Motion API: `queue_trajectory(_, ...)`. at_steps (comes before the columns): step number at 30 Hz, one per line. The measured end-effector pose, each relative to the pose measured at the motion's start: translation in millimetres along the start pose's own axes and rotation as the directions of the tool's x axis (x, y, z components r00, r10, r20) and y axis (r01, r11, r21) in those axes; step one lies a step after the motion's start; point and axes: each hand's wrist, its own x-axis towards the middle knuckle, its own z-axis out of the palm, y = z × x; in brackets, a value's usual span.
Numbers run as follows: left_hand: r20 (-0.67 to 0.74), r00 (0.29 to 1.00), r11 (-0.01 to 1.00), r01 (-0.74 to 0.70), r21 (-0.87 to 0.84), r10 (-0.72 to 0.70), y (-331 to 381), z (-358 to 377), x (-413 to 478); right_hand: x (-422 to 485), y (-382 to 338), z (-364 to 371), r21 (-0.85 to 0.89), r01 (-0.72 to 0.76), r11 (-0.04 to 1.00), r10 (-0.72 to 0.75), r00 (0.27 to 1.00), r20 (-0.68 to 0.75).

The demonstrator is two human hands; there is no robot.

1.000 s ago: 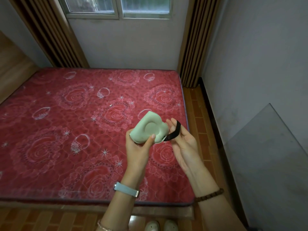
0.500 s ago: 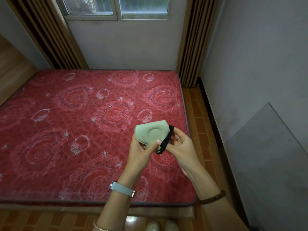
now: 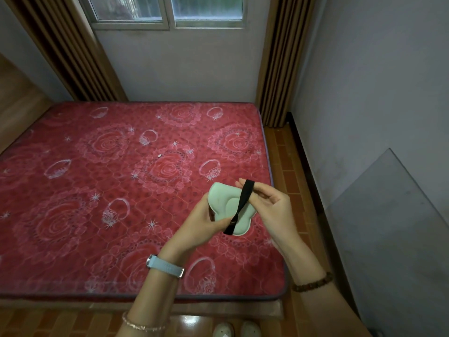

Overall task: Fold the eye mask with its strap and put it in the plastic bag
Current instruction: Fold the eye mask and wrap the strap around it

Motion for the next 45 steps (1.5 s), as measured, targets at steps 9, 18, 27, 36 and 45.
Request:
queue_trajectory(9, 0.093, 0.99, 0.994, 0.112, -0.015, -0.11, -11, -4, -9, 14, -16, -24, -0.429, 0.021, 0.903, 0.044, 0.989, 0.14)
queue_trajectory(18, 0.0, 0.99, 0.985, 0.142, -0.097, -0.143, -10, -8, -7, 25, -22, -38, -0.51, 0.303, 0.805, -0.111, 0.922, 0.371)
queue_trajectory(27, -0.028, 0.99, 0.989, 0.139, -0.055, -0.14, -6, -9, -6, 15, -17, -27, -0.519, 0.488, 0.702, -0.212, 0.839, 0.501)
queue_trajectory(36, -0.016, 0.995, 0.993, 0.095, -0.065, -0.097, -5, -9, -5, 22, -17, -29, -0.479, 0.279, 0.833, -0.065, 0.907, 0.416)
queue_trajectory(45, 0.101, 0.988, 0.99, 0.126, -0.065, -0.119, -7, -13, -6, 32, -17, -41, -0.353, 0.06, 0.934, 0.16, 0.813, 0.56)
